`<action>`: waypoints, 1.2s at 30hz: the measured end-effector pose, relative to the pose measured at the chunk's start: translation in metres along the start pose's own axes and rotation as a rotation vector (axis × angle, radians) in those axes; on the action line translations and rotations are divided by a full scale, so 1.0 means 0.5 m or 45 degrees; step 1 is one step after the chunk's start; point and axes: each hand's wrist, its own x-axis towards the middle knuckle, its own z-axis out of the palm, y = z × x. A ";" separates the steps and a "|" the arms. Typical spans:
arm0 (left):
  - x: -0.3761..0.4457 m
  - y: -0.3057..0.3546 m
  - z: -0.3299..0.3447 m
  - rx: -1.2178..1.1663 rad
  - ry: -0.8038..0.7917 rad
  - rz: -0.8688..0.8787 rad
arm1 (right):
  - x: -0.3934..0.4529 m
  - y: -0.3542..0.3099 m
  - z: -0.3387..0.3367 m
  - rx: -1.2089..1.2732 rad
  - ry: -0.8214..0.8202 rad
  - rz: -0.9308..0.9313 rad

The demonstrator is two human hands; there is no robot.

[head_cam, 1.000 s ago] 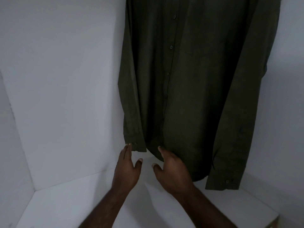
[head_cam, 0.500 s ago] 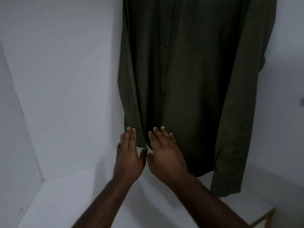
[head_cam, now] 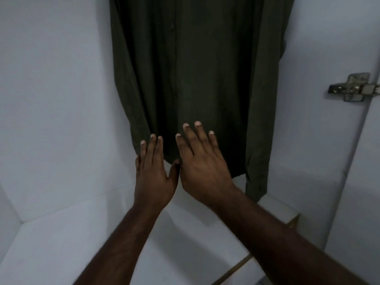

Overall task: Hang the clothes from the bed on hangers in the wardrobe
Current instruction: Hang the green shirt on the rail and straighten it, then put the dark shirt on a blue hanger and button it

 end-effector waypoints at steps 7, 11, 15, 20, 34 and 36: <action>-0.026 0.079 0.017 -0.155 -0.097 0.167 | -0.091 0.028 -0.055 -0.041 0.040 0.122; -0.061 0.155 0.045 -0.259 -0.188 0.294 | -0.170 0.052 -0.108 -0.185 0.022 0.248; -0.120 0.245 0.084 -0.386 -0.290 0.448 | -0.269 0.084 -0.164 -0.340 -0.063 0.397; -0.199 0.384 0.126 -0.510 -0.405 0.632 | -0.396 0.123 -0.267 -0.490 -0.105 0.591; -0.569 0.895 0.149 -1.021 -0.722 1.147 | -0.861 0.195 -0.658 -0.895 -0.116 1.083; -0.634 0.975 0.138 -1.090 -0.758 1.189 | -0.934 0.201 -0.727 -0.933 -0.134 1.156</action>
